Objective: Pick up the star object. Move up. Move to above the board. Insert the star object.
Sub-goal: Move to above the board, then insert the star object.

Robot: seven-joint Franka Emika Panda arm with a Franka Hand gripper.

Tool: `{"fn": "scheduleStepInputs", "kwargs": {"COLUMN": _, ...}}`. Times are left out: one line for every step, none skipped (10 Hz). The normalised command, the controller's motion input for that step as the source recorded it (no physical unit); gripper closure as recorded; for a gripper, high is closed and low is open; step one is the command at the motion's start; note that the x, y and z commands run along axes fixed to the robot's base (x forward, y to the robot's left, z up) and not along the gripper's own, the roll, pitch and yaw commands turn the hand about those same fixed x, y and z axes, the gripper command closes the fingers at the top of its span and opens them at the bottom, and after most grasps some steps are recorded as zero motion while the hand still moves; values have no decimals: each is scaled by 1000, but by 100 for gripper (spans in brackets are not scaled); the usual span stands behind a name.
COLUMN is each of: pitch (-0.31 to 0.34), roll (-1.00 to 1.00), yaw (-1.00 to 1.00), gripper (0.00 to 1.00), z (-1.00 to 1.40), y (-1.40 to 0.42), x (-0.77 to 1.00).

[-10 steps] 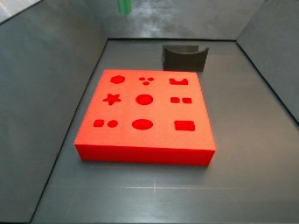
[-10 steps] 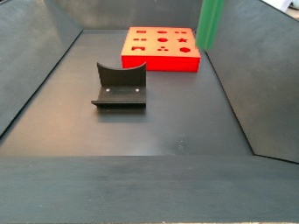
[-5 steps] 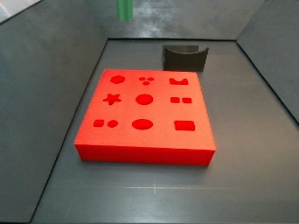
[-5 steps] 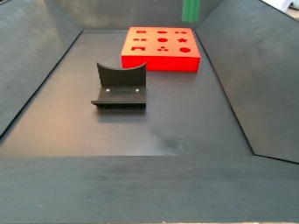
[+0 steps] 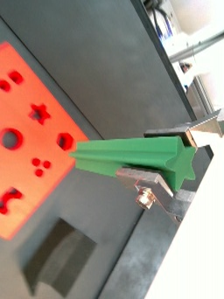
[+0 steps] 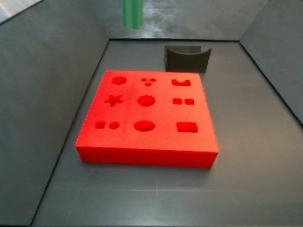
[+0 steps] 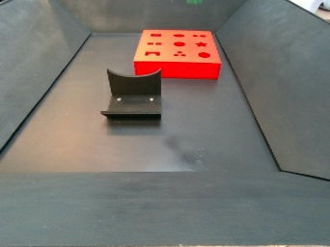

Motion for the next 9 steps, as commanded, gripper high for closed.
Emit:
{"fn": "scheduleStepInputs", "kwargs": {"pitch": 125, "roll": 24, "yaw": 11, "gripper": 100, "z": 170, "y": -934, "x": 340}}
{"fn": "scheduleStepInputs", "kwargs": {"pitch": 129, "roll": 46, "yaw": 11, "gripper": 100, "z": 118, "y": -652, "x": 273}}
{"fn": "scheduleStepInputs", "kwargs": {"pitch": 129, "roll": 68, "yaw": 9, "gripper": 100, "z": 73, "y": -402, "x": 207}}
{"fn": "scheduleStepInputs", "kwargs": {"pitch": 116, "roll": 83, "yaw": 8, "gripper": 100, "z": 35, "y": -172, "x": 131}}
{"fn": "scheduleStepInputs", "kwargs": {"pitch": -3, "roll": 9, "yaw": 0, "gripper": 100, "z": 0, "y": 0, "x": 0}}
{"fn": "scheduleStepInputs", "kwargs": {"pitch": -19, "roll": 0, "yaw": 0, "gripper": 100, "z": 0, "y": 0, "x": 0}}
{"fn": "scheduleStepInputs", "kwargs": {"pitch": -13, "roll": 0, "yaw": 0, "gripper": 100, "z": 0, "y": 0, "x": 0}}
{"fn": "scheduleStepInputs", "kwargs": {"pitch": -4, "roll": 0, "yaw": 0, "gripper": 100, "z": 0, "y": 26, "x": -14}}
{"fn": "scheduleStepInputs", "kwargs": {"pitch": 0, "roll": 0, "yaw": 0, "gripper": 100, "z": 0, "y": 3, "x": -29}}
